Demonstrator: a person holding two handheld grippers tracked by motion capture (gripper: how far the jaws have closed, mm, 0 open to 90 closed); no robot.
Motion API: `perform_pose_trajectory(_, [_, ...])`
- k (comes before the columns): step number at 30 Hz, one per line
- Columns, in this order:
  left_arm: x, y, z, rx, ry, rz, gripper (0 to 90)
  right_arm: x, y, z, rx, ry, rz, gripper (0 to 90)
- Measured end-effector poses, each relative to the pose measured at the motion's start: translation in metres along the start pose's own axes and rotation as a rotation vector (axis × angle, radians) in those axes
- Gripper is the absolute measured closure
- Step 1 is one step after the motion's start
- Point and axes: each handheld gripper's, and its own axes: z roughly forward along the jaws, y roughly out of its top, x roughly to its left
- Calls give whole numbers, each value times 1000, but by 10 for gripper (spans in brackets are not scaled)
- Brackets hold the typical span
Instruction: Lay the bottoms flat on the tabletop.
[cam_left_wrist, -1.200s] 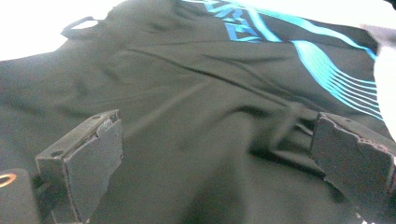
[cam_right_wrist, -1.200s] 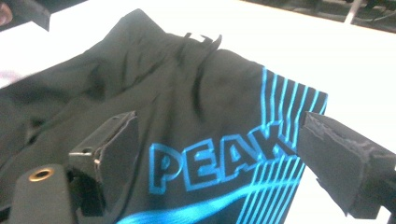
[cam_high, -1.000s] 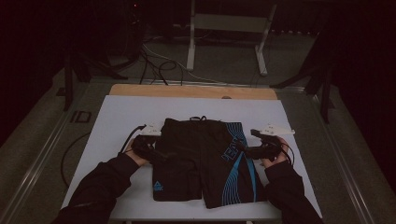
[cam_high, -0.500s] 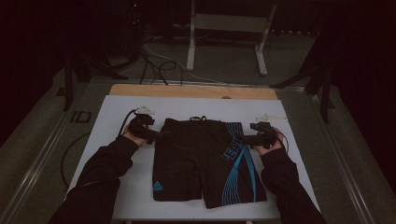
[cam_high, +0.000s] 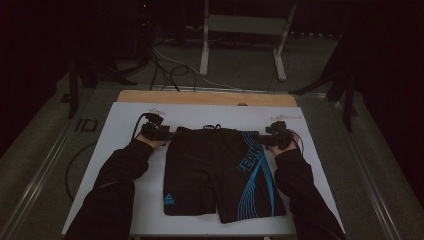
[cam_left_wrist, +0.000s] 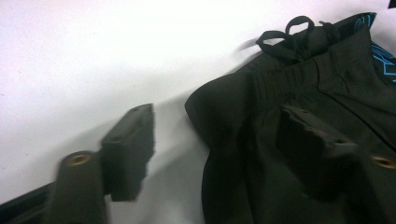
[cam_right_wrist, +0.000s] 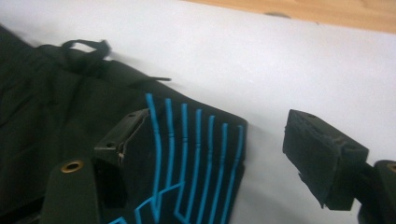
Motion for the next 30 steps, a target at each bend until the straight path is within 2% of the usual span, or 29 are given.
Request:
perform_pose_trajectory(1, [0,0,0,0,0,0,344,0,0,0,0,0,0,238])
perform_pose_trajectory(2, [2,0,3,6,6,-18,344,-1,0,3,8,-7,4,242])
perform_pose_trajectory(4, [5,0,5,5,-6,-42,424,-5,-3,11,45,-9,27,272])
perform_pose_trajectory(6, [7,0,9,10,-13,-49,507,-7,-7,18,73,-13,41,333])
perform_pose_trajectory(7, [7,0,9,10,-13,-49,536,-7,-7,18,73,-13,41,333])
perform_pose_trajectory(8, [8,0,11,11,-19,-52,536,-7,-8,20,81,-16,42,353])
perform_pose_trajectory(11, [5,0,19,24,22,-44,623,-6,-9,24,89,-29,47,421])
perform_pose_trajectory(12, [5,0,19,24,22,-44,643,-6,-9,24,89,-29,47,421])
perform_pose_trajectory(13, [3,0,24,28,40,-32,673,-5,-8,25,94,-29,43,471])
perform_pose_trajectory(14, [3,0,24,28,40,-32,686,-5,-8,25,94,-29,43,471])
perform_pose_trajectory(15, [3,-1,25,28,51,-28,686,-3,-7,26,105,-40,21,507])
perform_pose_trajectory(16, [1,-1,27,23,63,-19,748,0,-5,27,113,-51,-5,590])
perform_pose_trajectory(17, [1,-1,27,23,63,-19,761,0,-5,27,113,-51,-5,590])
perform_pose_trajectory(18, [-1,0,27,19,76,1,777,3,-4,28,117,-70,-16,680])
perform_pose_trajectory(19, [-1,0,27,19,76,1,787,4,-3,28,120,-77,-21,767])
perform_pose_trajectory(20, [-2,1,26,16,82,18,787,4,-3,28,120,-77,-21,767])
perform_pose_trajectory(21, [-3,2,23,1,86,35,802,3,-1,25,112,-86,-17,814])
perform_pose_trajectory(22, [-3,2,23,1,86,35,802,3,-1,25,112,-86,-17,814])
perform_pose_trajectory(23, [-6,4,20,-14,97,74,802,3,1,23,103,-98,-20,818])
perform_pose_trajectory(25, [-6,5,19,-25,94,81,802,3,3,21,94,-108,-24,820])
perform_pose_trajectory(30, [-10,12,16,-72,50,113,800,-6,11,16,54,-132,20,820])
